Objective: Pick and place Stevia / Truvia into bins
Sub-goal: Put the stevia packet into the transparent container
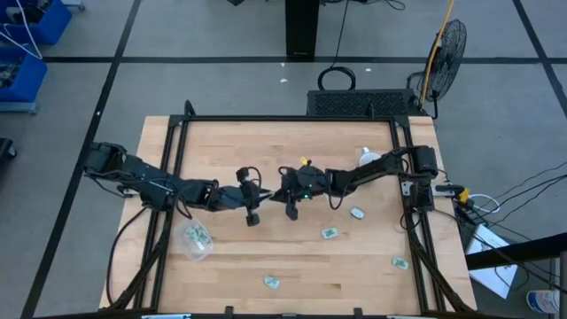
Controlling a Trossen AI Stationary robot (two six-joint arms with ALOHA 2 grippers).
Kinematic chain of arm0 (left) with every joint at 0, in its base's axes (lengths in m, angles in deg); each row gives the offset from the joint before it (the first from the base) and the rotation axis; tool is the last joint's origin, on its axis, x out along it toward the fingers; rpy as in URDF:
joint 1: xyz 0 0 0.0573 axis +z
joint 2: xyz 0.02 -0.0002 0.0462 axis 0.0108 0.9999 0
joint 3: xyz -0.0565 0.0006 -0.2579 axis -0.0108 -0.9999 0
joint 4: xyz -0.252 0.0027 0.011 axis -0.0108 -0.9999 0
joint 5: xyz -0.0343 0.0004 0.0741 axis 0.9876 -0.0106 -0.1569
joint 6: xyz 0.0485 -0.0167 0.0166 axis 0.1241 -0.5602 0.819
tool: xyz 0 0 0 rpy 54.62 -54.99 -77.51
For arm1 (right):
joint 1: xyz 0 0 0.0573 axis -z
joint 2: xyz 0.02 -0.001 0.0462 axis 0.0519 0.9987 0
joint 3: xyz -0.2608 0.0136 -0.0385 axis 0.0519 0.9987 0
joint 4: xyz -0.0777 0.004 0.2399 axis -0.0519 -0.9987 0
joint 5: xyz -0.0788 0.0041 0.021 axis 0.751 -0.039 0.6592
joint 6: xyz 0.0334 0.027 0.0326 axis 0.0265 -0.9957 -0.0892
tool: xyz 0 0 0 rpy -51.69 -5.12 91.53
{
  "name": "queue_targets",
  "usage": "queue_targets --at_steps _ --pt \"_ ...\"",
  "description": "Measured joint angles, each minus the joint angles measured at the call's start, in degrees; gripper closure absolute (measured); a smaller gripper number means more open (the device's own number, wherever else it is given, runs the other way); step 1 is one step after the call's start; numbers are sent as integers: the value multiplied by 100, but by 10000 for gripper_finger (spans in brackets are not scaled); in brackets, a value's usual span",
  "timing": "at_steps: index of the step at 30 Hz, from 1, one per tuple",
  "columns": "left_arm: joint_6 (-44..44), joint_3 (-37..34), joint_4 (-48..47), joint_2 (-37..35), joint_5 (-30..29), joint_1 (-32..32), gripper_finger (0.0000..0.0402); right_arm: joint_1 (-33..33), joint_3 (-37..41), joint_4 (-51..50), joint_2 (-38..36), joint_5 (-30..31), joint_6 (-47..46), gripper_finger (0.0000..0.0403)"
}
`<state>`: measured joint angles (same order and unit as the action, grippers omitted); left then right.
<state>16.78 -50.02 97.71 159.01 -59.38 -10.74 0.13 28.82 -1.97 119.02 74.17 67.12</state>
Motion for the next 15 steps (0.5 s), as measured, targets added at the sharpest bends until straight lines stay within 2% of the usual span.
queue_targets --at_steps 4,9,15 --pt "285 0 -338 0 6 -82 339 69 0 -76 0 -17 242 397" --pt "128 0 -654 0 215 -110 339 53 -2 -75 0 -166 789 401" --pt "-322 0 -1026 -2 215 -114 339 64 0 -64 0 -119 794 399"
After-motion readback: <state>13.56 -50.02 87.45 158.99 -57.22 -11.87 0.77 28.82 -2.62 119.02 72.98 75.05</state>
